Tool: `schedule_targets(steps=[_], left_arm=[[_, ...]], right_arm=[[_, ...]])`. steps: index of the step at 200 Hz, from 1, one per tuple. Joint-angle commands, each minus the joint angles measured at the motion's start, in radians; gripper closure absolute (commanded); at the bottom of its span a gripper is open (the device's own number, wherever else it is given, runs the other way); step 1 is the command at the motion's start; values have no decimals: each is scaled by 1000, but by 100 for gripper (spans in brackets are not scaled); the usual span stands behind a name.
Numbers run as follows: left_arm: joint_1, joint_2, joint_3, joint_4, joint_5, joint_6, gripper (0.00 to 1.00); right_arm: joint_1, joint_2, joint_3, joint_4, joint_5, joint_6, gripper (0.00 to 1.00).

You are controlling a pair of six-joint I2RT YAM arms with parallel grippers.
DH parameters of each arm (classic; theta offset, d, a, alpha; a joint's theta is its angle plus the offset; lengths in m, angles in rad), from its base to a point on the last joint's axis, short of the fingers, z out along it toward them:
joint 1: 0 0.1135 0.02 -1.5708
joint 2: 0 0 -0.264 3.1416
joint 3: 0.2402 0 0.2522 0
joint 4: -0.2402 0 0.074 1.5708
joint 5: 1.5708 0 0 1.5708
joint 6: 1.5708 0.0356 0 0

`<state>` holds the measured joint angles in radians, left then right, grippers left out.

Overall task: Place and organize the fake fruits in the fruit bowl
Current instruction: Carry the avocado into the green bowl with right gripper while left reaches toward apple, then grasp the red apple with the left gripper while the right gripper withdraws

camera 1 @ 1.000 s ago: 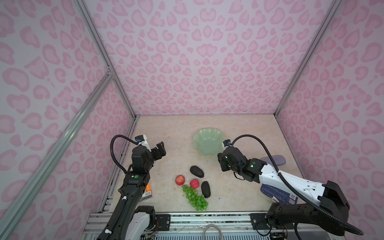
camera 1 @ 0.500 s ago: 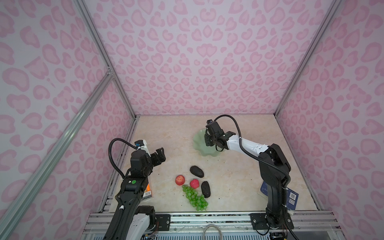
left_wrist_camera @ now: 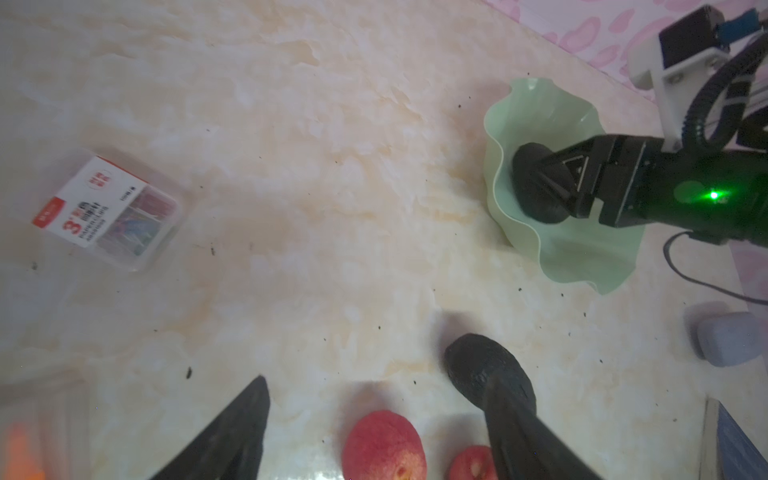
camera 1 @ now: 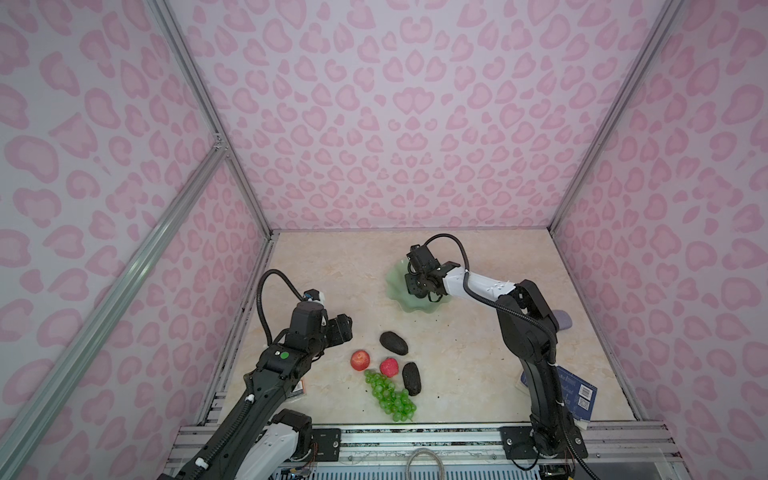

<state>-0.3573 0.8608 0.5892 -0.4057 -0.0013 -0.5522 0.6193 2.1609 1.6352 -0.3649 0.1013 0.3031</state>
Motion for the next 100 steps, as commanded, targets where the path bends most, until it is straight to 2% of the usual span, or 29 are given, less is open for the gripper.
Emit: schedule_targets(steps=[1,33,71,100], left_arm=[[-68,26,-17,-15,-50,-63,22],[-146,91,-28,-13,-81,-87,28],[-230,168,-22,-11,-121,-110,31],[-260,219,-26,-17,-144,-117,34]], right_arm=[[-6,-50,-20,23,-4,2,25],[-16,-194,-97,70,1,8,18],[-20,-385,-262,116,22,26,16],[-21,-484,-357,119,38,40,16]])
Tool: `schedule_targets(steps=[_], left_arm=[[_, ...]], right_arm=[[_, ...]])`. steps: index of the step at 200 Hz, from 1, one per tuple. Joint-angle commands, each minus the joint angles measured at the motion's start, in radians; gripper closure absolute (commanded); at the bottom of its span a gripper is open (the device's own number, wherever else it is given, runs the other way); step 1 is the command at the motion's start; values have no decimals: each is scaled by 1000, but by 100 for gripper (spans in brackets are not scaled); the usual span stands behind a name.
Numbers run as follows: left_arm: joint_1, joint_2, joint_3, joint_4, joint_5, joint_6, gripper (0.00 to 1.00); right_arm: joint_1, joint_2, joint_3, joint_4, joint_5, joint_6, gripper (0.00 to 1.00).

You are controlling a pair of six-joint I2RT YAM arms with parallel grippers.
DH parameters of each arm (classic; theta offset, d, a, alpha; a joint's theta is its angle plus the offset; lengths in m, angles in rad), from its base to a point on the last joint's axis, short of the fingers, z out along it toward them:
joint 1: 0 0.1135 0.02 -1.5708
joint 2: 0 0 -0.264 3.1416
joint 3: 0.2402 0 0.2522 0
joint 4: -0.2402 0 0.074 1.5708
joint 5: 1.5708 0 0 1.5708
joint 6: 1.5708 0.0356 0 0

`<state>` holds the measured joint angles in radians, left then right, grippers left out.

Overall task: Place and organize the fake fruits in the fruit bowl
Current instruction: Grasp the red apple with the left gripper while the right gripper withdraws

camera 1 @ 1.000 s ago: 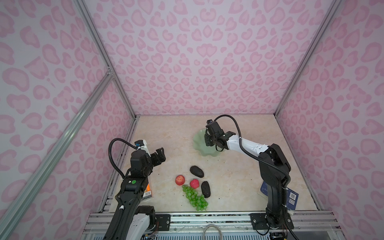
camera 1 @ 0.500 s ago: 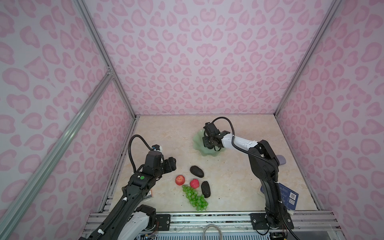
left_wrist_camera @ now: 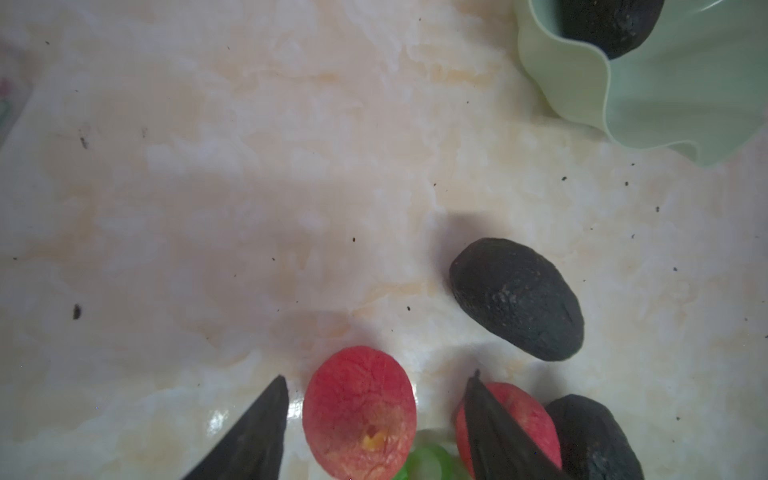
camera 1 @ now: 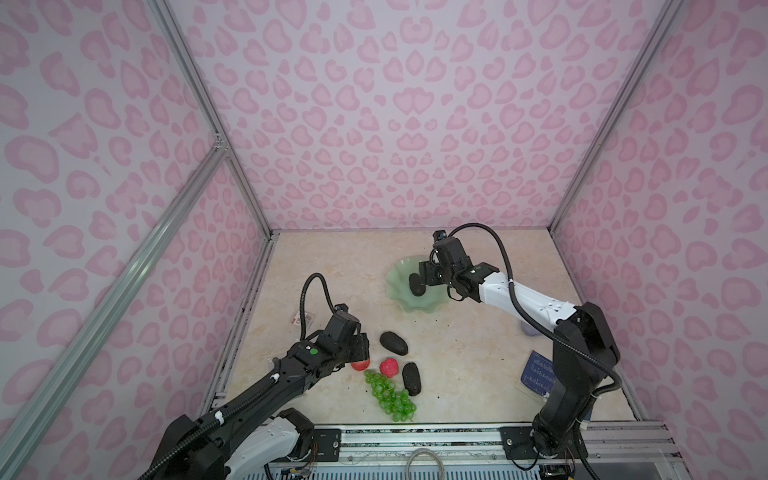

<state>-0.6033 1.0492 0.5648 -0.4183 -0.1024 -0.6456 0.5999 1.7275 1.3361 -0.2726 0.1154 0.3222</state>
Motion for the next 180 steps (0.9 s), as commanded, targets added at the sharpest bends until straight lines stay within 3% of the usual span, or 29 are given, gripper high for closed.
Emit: schedule_targets(steps=[1,22,96,180], left_arm=[[-14,32,-2,-5,-42,-23,34],[-21,67,-6,-7,-49,-31,36],[-35,125,-17,2,-60,-34,57],[-35,24,90,-34,-91,21,62]], right_arm=[[-2,-54,-60,28,25,21,16],[-5,-100,-114,30,30,31,16],[-28,-151,-172,35,33,48,17],[-55,-192,-208,38,32,51,17]])
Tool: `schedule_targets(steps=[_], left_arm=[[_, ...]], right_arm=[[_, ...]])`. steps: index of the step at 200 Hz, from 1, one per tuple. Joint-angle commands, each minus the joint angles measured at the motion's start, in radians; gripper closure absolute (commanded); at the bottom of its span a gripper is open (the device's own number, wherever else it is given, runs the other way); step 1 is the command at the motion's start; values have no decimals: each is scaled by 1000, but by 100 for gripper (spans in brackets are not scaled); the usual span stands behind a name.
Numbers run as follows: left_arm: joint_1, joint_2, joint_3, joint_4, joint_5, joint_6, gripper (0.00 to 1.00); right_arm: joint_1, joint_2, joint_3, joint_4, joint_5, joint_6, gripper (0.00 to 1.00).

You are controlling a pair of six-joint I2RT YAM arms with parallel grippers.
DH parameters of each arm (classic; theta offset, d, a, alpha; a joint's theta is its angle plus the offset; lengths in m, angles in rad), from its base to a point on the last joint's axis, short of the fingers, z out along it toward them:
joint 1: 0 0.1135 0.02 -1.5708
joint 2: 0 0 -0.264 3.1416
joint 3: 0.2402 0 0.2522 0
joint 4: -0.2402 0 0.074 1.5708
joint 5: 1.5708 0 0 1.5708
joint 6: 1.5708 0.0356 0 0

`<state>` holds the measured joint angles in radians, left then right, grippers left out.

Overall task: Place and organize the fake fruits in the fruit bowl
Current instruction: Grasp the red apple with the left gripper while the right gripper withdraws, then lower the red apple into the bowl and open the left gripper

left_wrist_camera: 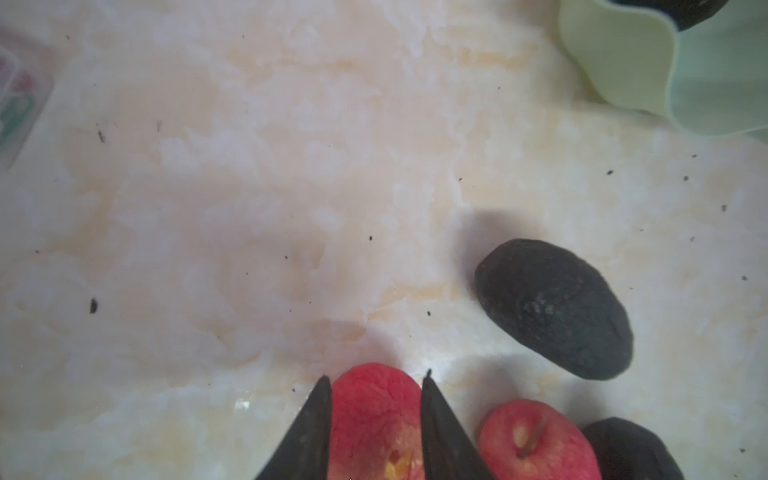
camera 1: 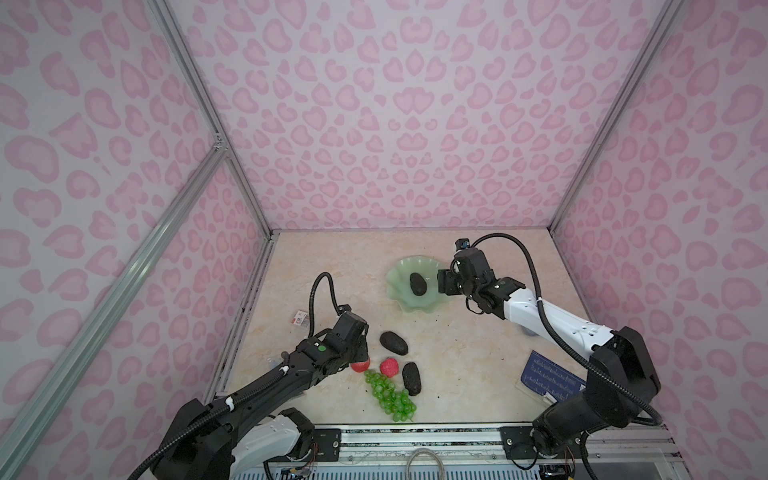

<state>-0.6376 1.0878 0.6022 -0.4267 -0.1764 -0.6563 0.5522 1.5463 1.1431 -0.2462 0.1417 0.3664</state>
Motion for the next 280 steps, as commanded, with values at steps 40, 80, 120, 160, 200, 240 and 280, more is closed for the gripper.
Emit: schedule_targets(steps=[40,80,120,160,200,240,280], left_arm=[[0,15,66,-130,23,-10,44],[-8,-14,-38,-140,80,-68,33],[-13,22,-36,-105,96,-66,35],[-13,89,-36,-77,83,-65,42],[-14,54,-32,-70,60,-54,55],[-14,-32,16,-21,-11,20,58],[-16,-28,113,194,-62,177,58]], right_arm=[[-14,-41,-31,-5,4,-1,17],[-15,-54,-55,-8,3,2,17],[-17,-64,-66,-10,3,9,17],[-20,-89,-86,-8,17,9,17],[-24,-112,-98,-9,31,8,17],[-29,-129,-117,-8,39,18,17],[-34,-180,-151,-10,73,19,17]])
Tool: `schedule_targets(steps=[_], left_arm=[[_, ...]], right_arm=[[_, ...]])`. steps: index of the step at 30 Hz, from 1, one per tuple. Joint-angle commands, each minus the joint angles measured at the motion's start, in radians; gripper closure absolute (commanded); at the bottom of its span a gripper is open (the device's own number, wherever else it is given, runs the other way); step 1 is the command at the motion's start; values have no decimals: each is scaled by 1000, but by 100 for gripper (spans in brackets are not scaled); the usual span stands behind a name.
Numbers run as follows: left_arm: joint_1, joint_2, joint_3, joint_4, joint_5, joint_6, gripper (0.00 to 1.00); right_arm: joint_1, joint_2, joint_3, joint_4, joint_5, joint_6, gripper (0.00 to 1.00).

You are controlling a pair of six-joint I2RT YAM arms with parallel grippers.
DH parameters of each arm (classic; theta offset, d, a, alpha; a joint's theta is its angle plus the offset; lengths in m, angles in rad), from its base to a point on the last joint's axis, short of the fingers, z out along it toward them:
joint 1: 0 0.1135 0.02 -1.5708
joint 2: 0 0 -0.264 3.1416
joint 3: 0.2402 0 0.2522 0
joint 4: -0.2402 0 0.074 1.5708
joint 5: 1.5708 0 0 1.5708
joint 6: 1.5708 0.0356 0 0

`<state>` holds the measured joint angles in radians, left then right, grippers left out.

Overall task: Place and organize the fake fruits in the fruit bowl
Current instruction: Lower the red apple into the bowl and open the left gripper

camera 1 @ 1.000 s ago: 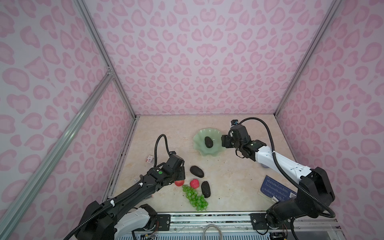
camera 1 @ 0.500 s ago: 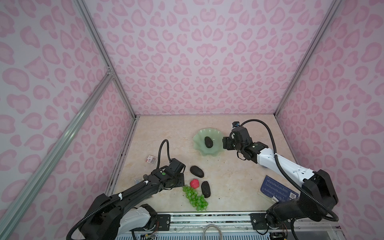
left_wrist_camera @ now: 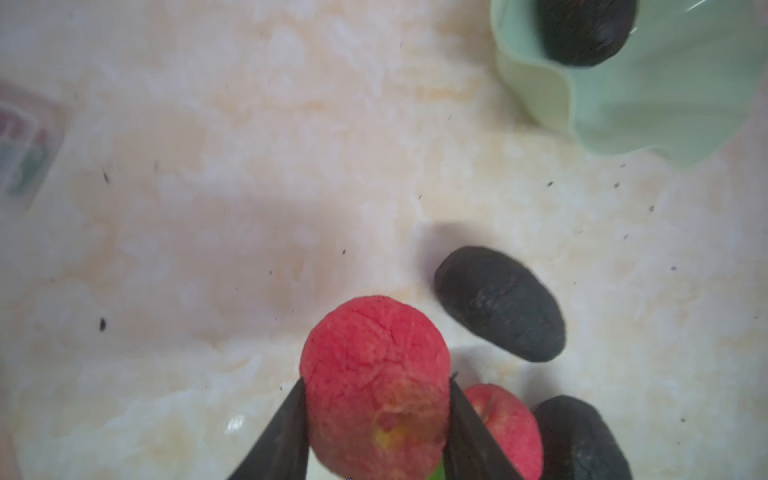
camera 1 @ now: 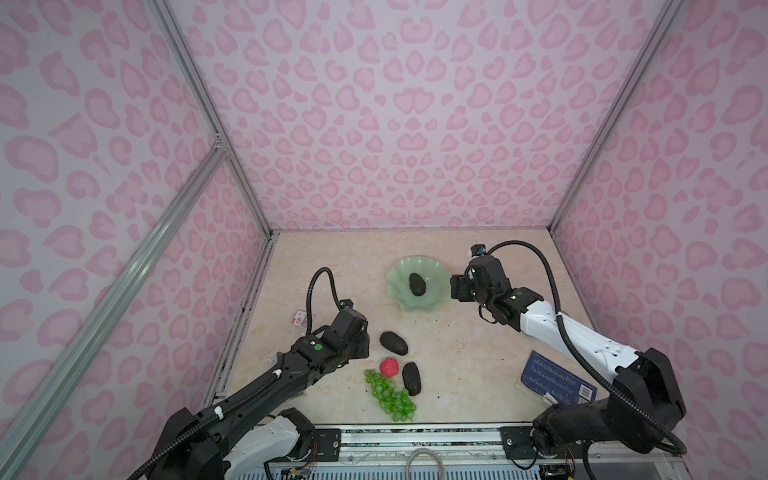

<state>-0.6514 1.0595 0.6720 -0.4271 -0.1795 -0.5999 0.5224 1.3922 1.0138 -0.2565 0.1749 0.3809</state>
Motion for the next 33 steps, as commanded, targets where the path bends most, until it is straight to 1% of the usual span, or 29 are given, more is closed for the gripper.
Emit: schedule_targets(steps=[1,4,7,9,12,17,21,24,29,32,33], left_arm=[[-2,2,45,203,-60,124,58],[-2,60,76,363,-57,198,58],[-2,179,134,471,-14,265,58],[-2,290,203,501,23,296,58],[-2,424,285,549,51,323,58],[-2,610,416,581,69,351,58],[-2,735,508,558,43,345,58],[-2,796,525,568,18,334,58],[-1,833,522,588,-11,319,58],[-2,838,525,581,-24,317,55],[-2,837,522,580,-27,314,53]], right_arm=[[-4,-27,-22,0,40,5,17],[-15,-61,-51,6,44,7,17],[-20,-101,-80,7,44,13,17],[-23,-128,-100,4,54,15,17],[-29,-172,-130,4,61,15,16],[-33,-257,-193,35,61,5,13],[-42,-330,-259,97,72,0,12],[-56,-361,-269,90,66,0,11],[-70,-378,-274,79,58,-4,11],[-77,-380,-279,83,51,-1,11],[-79,-378,-279,85,48,2,11]])
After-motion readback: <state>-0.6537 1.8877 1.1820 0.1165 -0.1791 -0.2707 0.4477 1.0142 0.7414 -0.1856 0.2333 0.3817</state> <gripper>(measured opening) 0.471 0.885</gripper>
